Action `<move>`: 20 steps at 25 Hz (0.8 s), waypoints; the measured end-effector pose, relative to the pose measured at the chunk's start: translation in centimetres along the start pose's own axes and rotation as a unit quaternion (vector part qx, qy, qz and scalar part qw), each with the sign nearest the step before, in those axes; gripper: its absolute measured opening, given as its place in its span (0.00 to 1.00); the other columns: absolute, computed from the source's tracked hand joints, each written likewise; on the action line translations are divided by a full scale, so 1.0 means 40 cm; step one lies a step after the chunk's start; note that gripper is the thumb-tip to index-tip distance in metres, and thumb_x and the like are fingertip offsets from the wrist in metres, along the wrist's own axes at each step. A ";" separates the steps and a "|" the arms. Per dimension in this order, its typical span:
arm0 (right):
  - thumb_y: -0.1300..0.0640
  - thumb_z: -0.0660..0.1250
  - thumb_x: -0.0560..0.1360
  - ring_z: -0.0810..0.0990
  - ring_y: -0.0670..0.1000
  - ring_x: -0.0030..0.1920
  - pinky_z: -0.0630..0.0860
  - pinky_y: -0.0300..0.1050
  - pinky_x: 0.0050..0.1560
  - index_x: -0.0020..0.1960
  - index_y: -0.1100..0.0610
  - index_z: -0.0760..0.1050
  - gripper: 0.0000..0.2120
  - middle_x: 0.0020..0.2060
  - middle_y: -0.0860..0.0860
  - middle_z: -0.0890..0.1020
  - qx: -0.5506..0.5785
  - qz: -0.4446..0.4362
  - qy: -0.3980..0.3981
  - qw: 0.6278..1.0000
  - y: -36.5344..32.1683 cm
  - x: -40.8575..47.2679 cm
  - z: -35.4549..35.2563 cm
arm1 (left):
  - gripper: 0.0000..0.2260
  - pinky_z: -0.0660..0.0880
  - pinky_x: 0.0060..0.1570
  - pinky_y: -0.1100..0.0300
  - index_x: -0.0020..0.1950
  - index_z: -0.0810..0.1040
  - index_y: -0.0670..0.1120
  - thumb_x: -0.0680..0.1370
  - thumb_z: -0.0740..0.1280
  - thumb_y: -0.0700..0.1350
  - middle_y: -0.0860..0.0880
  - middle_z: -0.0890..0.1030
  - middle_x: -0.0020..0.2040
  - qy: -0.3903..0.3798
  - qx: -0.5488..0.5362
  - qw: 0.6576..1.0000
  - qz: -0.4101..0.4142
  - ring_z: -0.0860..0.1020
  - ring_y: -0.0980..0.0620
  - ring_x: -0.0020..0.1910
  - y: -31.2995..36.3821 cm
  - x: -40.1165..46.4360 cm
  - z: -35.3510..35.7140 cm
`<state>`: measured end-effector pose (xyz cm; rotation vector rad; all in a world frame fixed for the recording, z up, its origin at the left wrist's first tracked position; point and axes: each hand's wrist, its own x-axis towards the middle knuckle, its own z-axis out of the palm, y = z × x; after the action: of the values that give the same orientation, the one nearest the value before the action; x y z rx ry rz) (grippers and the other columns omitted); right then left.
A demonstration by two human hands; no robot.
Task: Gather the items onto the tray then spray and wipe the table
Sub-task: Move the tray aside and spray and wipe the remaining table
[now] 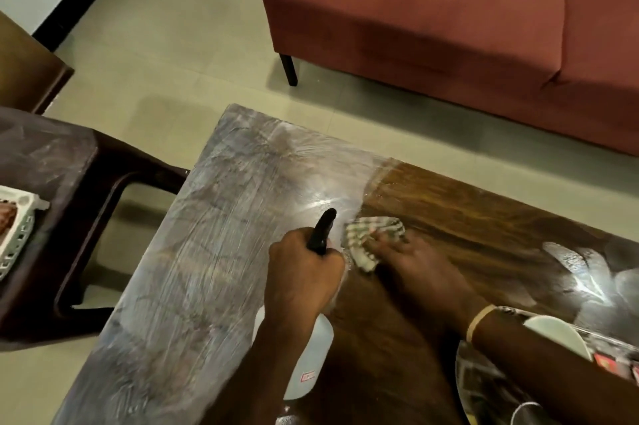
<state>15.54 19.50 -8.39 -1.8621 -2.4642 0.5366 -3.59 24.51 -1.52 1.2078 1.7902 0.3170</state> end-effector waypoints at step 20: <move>0.60 0.67 0.77 0.75 0.60 0.63 0.76 0.56 0.60 0.72 0.51 0.70 0.24 0.69 0.52 0.74 0.075 0.203 0.019 0.976 0.018 0.087 0.010 | 0.15 0.74 0.35 0.59 0.56 0.78 0.42 0.74 0.70 0.50 0.51 0.74 0.38 -0.011 0.107 0.994 -0.023 0.74 0.54 0.34 -0.007 0.132 -0.070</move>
<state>15.10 22.82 -9.64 -2.2910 -1.9563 0.6639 -6.50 29.51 -3.07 1.3094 1.8653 0.0849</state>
